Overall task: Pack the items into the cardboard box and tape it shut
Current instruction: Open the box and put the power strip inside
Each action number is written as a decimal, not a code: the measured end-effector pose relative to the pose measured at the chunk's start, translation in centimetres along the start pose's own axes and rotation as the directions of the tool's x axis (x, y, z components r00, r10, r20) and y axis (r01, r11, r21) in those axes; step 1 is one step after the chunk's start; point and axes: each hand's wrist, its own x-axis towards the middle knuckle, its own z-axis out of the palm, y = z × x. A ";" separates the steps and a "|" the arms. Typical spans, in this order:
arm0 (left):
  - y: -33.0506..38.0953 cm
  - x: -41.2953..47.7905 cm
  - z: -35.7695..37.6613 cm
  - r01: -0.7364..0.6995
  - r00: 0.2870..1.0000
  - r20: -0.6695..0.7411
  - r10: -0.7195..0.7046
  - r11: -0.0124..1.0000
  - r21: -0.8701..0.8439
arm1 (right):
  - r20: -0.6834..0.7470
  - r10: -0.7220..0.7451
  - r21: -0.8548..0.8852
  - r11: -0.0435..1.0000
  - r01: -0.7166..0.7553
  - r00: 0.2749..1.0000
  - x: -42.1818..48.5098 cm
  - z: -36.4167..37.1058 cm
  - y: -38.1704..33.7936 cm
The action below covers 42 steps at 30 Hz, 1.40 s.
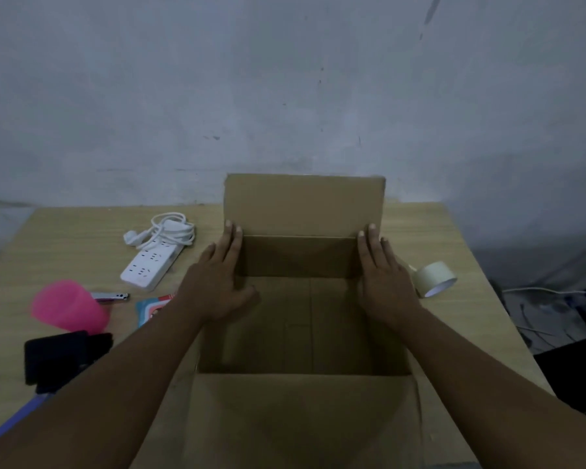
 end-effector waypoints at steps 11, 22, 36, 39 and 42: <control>0.6 3.0 1.1 0.083 0.983 -0.154 -0.095 0.993 -0.085 | 0.005 0.017 0.267 0.964 -0.018 1.000 4.6 0.2 1.0; 0.1 4.2 1.5 0.159 0.963 -0.158 -0.220 0.932 -0.326 | -0.002 0.078 0.351 0.933 -0.073 0.997 5.8 0.7 1.8; 1.6 -0.1 2.2 0.235 0.915 -0.154 -0.374 0.801 -0.551 | -0.054 -0.049 -0.033 0.998 0.048 0.997 4.6 -0.2 1.2; 1.5 -2.2 2.0 0.289 0.877 -0.112 -0.467 0.699 -0.655 | -0.089 -0.153 -0.094 0.985 0.144 0.984 4.3 -0.7 0.1; 0.5 -4.4 2.1 0.277 0.894 -0.072 -0.442 0.672 -0.687 | -0.090 -0.181 -0.079 0.981 0.174 0.979 4.2 -1.4 -1.2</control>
